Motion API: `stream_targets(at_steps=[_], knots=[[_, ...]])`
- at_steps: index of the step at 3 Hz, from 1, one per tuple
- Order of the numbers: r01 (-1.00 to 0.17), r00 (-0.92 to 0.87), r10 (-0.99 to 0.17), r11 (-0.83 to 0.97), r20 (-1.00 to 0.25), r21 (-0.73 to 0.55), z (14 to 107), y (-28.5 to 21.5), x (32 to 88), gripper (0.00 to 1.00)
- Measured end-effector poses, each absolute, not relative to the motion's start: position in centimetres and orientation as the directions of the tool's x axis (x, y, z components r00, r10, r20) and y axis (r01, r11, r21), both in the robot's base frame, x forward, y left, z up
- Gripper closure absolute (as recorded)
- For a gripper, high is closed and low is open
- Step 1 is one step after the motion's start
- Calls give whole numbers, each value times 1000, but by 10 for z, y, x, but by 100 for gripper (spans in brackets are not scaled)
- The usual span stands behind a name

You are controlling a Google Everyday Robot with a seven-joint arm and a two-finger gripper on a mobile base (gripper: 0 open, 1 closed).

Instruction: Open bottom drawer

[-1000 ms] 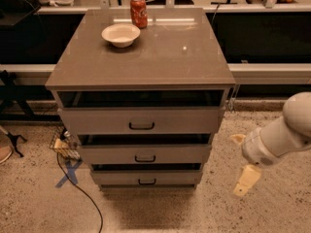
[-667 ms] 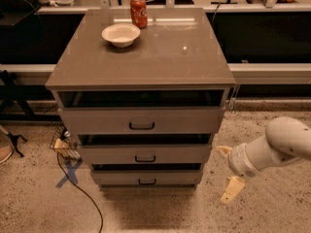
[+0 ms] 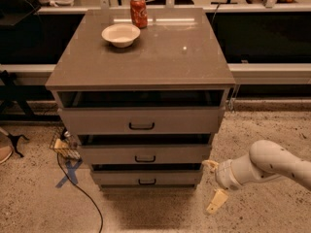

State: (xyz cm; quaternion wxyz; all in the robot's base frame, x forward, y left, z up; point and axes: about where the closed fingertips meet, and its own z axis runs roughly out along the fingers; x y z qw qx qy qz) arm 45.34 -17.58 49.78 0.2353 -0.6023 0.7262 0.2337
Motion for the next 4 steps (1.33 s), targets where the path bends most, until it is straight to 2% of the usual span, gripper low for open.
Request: stream_targets(at_steps=[1, 3, 4], knots=[[-982, -174, -780, 182, -601, 48, 471, -175, 455, 0], [-984, -113, -812, 170, -572, -48, 361, -161, 473, 0], [-984, -95, -776, 168, -624, -60, 314, -126, 486, 0]])
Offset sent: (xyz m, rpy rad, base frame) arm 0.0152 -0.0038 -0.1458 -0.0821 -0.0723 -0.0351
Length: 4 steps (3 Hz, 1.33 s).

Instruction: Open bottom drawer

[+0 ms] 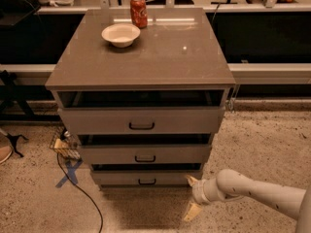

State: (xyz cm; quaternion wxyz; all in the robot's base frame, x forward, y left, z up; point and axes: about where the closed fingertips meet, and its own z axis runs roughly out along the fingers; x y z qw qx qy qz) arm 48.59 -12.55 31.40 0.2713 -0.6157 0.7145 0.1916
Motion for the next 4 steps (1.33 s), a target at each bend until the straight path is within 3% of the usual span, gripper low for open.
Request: stream_targets(at_steps=[1, 4], knots=[[-984, -95, -776, 168, -624, -60, 314, -126, 486, 0], [-943, 17, -886, 140, -463, -303, 242, -109, 548, 0]])
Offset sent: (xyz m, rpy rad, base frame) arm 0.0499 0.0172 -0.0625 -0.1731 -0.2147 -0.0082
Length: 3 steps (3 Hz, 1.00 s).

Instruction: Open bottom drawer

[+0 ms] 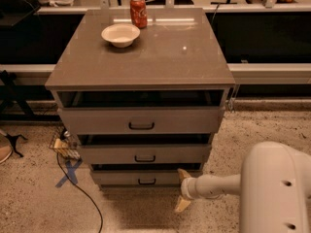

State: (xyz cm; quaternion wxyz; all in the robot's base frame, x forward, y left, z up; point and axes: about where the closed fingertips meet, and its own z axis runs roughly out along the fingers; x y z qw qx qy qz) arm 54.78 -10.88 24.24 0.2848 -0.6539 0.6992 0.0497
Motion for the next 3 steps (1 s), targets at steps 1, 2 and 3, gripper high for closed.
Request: stream_targets(at_steps=[1, 2, 3], knots=[[-927, 26, -905, 138, -425, -349, 231, -100, 571, 0], [-923, 34, -907, 132, -420, -361, 231, -97, 576, 0], [-920, 38, -910, 129, -413, -369, 228, -97, 577, 0]])
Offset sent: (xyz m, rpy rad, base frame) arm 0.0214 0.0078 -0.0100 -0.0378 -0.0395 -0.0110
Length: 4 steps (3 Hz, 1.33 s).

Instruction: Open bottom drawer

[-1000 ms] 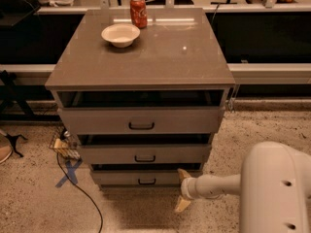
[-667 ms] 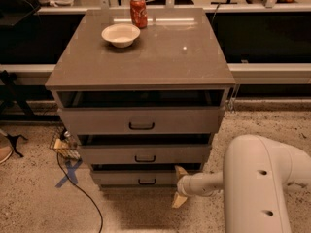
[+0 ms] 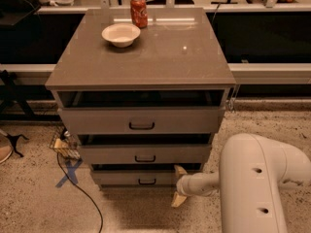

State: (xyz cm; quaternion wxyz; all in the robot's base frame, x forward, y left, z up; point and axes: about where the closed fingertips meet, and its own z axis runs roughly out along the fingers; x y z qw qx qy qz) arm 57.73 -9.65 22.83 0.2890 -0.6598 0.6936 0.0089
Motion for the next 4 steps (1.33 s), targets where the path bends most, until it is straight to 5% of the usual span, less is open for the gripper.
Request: stream_targets(at_steps=[3, 4], knots=[[-905, 38, -930, 123, -365, -408, 201, -98, 600, 0], [-905, 40, -926, 126, -376, -406, 195, -92, 610, 18]])
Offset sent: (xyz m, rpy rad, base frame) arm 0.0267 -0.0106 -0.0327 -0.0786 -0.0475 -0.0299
